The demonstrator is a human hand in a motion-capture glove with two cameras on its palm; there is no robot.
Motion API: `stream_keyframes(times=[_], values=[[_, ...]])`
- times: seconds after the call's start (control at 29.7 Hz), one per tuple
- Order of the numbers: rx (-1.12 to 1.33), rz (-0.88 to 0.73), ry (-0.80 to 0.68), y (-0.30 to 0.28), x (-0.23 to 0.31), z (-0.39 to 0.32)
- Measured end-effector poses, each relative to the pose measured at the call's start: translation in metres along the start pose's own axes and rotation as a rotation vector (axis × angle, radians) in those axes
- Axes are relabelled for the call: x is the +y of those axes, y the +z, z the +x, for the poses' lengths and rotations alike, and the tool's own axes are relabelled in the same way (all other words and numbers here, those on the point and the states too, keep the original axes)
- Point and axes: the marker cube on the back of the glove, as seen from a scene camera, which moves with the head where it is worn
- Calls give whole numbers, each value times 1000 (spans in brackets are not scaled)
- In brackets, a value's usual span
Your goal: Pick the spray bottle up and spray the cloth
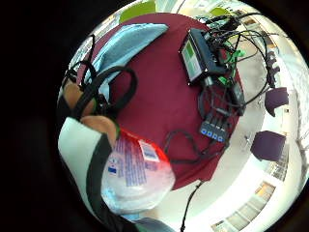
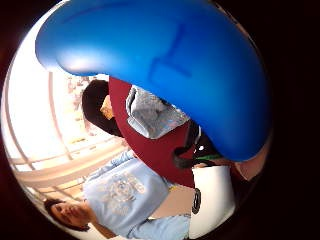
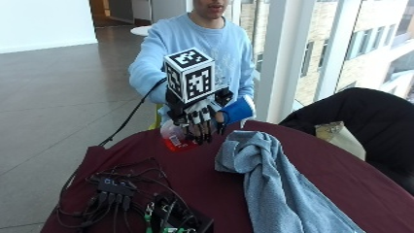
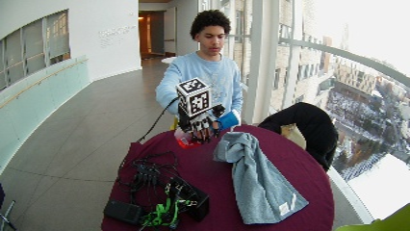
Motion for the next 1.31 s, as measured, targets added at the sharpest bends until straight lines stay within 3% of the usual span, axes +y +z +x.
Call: stream_keyframes(times=[1.01,1.31], values=[[55,16,-48,-2,2,-23],[-269,127,-162,-8,12,-50]])
